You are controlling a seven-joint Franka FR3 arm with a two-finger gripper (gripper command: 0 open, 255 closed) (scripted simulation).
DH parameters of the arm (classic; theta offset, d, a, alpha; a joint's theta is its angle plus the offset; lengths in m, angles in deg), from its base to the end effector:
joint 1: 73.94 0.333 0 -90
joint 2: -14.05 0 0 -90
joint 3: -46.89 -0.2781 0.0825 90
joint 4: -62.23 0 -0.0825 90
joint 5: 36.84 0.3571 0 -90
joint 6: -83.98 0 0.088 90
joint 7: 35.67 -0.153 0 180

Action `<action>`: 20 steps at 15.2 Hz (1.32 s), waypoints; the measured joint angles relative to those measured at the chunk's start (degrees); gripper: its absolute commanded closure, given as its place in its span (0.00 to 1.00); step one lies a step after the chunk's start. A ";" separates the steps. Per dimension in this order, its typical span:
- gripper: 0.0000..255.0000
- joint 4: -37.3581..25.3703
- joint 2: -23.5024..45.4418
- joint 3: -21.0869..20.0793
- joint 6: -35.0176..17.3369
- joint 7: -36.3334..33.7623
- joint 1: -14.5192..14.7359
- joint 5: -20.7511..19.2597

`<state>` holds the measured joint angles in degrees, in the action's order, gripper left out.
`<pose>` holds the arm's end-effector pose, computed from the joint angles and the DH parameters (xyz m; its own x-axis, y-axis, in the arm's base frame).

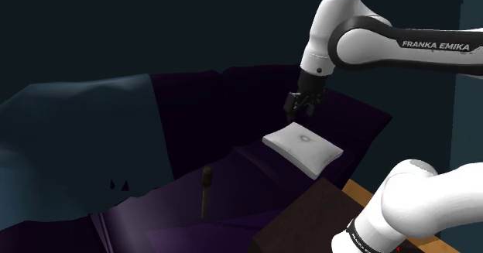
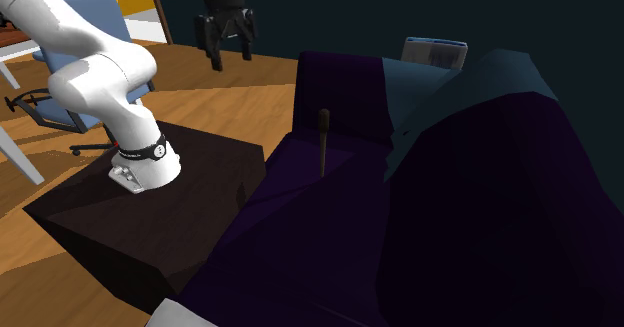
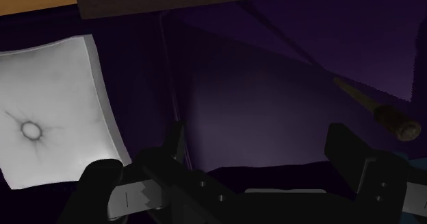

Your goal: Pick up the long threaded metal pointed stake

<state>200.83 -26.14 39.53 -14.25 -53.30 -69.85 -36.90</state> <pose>0.3302 0.0682 0.4730 0.9904 -0.1369 0.0185 -0.1380 -0.9870 0.0820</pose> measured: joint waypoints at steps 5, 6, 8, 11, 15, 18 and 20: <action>0.00 0.83 6.59 -4.07 -7.67 -4.39 1.31 2.11; 0.00 0.36 8.62 -5.07 -9.26 -5.47 1.54 2.43; 0.00 0.58 11.39 -6.63 -12.35 -7.18 1.95 2.90; 0.00 -0.28 16.79 -9.26 -17.03 -10.17 2.41 3.12; 0.00 -2.53 24.15 -12.18 -22.27 -13.98 2.69 2.22; 0.00 -5.34 30.59 -14.46 -25.85 -17.66 2.97 0.49; 0.00 -7.57 34.98 -15.66 -27.81 -20.15 3.22 -1.18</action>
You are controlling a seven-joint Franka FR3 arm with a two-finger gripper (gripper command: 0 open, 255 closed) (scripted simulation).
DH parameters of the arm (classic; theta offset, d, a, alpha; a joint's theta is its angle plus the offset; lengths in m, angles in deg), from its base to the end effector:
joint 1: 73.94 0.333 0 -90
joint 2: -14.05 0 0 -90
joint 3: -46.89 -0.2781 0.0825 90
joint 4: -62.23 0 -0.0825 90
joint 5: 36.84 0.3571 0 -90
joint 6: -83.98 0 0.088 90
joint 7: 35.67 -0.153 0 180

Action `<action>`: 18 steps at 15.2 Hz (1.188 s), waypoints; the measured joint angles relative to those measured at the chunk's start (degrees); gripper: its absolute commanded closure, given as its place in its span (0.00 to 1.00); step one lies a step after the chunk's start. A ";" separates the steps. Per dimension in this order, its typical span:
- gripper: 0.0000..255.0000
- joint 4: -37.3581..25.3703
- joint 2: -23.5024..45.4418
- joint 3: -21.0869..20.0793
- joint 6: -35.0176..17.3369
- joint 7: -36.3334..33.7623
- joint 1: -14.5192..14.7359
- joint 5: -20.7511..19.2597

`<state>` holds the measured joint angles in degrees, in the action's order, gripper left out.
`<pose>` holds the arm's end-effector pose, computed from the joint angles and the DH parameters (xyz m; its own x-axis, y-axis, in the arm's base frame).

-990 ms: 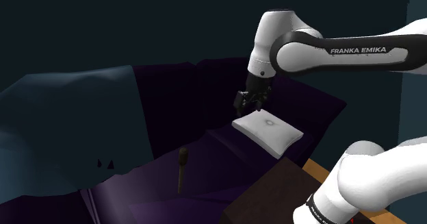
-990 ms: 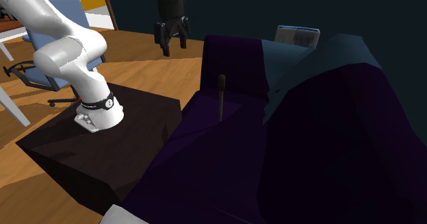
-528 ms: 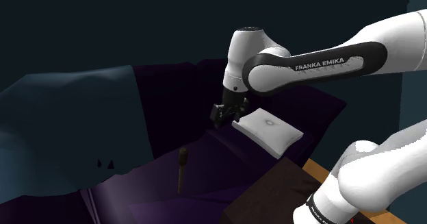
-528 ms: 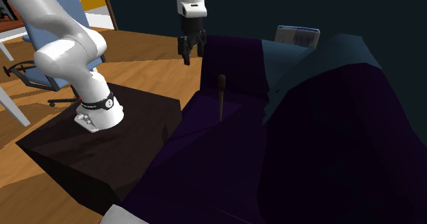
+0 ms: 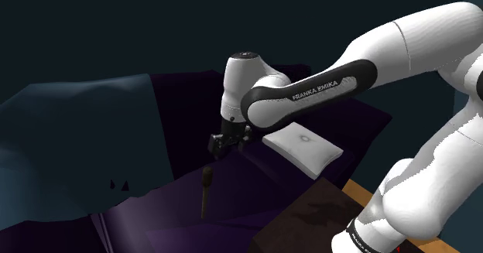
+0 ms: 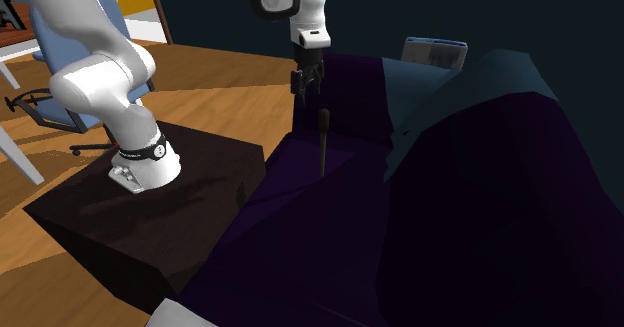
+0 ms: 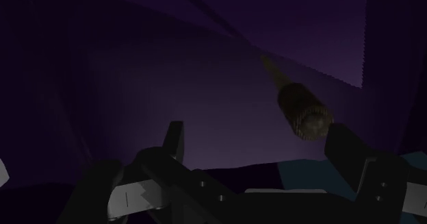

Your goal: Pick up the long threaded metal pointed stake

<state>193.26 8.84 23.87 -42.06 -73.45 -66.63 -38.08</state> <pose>0.4185 0.2416 0.3193 0.9926 -0.1178 0.0293 -0.1191 -0.9919 0.0443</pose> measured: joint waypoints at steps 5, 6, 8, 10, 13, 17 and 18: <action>0.00 -5.52 10.31 -1.93 -4.05 -6.63 1.66 -5.02; 0.00 -6.59 12.03 -1.90 -4.55 -7.42 1.89 -5.98; 0.00 -6.92 13.65 -1.85 -5.67 -8.41 2.23 -6.97; 0.00 -6.86 15.19 -1.70 -7.06 -9.34 2.55 -7.99; 0.00 -6.15 16.56 -1.39 -8.98 -10.05 2.71 -9.02; 1.00 -6.16 17.03 -1.25 -9.48 -10.16 2.71 -9.35; 1.00 -6.18 17.04 -1.25 -9.51 -10.17 2.72 -9.35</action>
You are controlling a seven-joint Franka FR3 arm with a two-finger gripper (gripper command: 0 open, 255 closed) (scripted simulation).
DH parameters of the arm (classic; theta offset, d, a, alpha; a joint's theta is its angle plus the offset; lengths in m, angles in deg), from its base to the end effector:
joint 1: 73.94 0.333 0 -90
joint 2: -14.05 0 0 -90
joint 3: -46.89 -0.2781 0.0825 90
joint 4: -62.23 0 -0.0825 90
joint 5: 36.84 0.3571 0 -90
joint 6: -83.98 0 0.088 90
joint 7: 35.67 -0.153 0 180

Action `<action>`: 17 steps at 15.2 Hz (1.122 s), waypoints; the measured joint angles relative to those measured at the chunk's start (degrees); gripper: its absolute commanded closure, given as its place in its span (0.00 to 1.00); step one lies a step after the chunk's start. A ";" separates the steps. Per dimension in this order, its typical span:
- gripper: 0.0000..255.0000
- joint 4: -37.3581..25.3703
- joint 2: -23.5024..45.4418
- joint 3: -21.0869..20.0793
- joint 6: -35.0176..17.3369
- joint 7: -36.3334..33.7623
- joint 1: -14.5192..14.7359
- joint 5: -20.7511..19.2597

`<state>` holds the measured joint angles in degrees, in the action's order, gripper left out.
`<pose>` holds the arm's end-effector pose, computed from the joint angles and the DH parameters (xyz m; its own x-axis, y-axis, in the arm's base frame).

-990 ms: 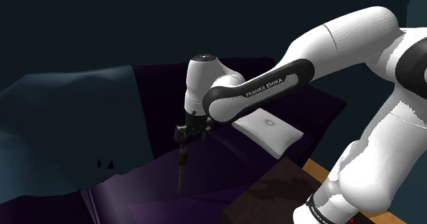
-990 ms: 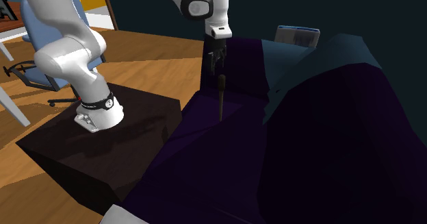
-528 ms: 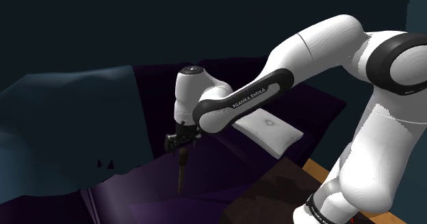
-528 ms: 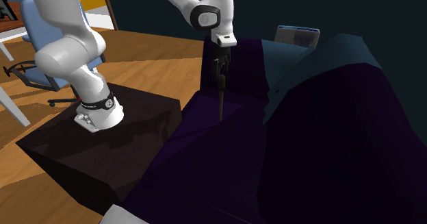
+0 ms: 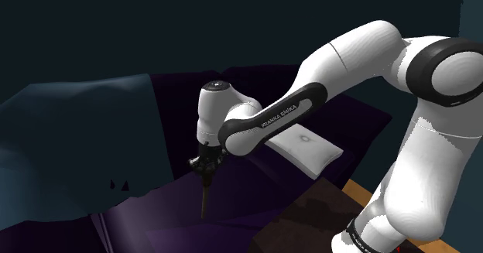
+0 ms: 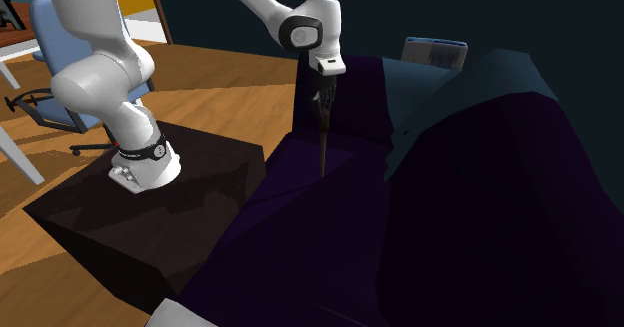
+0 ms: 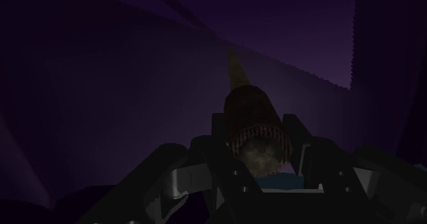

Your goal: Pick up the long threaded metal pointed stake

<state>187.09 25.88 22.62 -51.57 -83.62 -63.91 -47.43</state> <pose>0.4403 0.2949 0.2399 0.9930 -0.1134 0.0338 -0.1144 -0.9930 0.0299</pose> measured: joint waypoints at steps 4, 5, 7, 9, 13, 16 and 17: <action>1.00 0.02 0.00 0.00 -0.08 0.00 0.00 -0.01; 1.00 0.03 -0.01 0.00 -0.09 0.01 -0.01 -0.01; 1.00 -0.08 -0.21 -0.07 0.27 0.06 0.00 0.15; 1.00 -0.52 -0.97 -0.24 1.44 0.53 -0.14 0.76; 1.00 -1.33 -2.95 -0.60 3.98 1.60 -0.44 2.16; 1.00 -1.68 -4.67 -0.80 5.85 2.48 -0.69 3.30; 1.00 -2.21 -5.19 -0.89 6.82 2.72 -0.71 3.67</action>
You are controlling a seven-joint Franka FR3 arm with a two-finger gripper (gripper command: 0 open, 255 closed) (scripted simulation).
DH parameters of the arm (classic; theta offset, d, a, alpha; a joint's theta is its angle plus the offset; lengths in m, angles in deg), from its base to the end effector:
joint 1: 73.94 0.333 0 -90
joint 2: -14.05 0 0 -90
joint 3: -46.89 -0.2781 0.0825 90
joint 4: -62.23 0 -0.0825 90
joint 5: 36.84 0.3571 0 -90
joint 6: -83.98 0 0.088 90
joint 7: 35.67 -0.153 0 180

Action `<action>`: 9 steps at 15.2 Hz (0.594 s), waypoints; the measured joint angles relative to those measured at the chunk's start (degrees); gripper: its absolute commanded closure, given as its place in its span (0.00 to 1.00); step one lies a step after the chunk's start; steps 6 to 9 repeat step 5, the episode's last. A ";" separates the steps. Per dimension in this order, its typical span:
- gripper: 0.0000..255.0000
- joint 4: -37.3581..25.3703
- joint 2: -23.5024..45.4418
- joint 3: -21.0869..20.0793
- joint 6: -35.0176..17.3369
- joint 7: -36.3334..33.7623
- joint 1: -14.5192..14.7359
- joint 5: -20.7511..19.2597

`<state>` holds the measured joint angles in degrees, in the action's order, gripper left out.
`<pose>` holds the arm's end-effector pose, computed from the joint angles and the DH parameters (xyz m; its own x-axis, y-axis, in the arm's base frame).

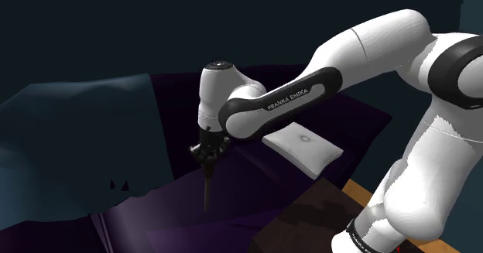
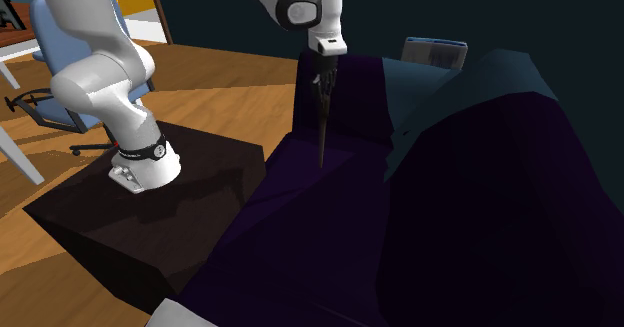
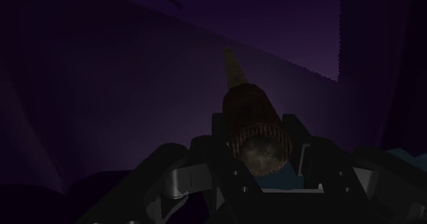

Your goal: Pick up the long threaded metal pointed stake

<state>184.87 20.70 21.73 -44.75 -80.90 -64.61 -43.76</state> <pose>0.4408 0.2944 0.2894 0.9930 -0.1138 0.0329 -0.1148 -0.9929 0.0308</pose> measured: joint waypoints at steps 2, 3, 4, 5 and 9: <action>1.00 -0.69 -0.63 -0.09 1.24 0.30 -0.03 0.43; 1.00 -1.01 -1.12 -0.14 2.00 0.53 -0.07 0.76; 1.00 -1.14 -1.73 -0.17 2.67 0.82 -0.13 1.14; 1.00 -1.37 -1.94 -0.18 3.07 0.94 -0.15 1.27; 1.00 -1.37 -1.94 -0.18 3.07 0.94 -0.15 1.27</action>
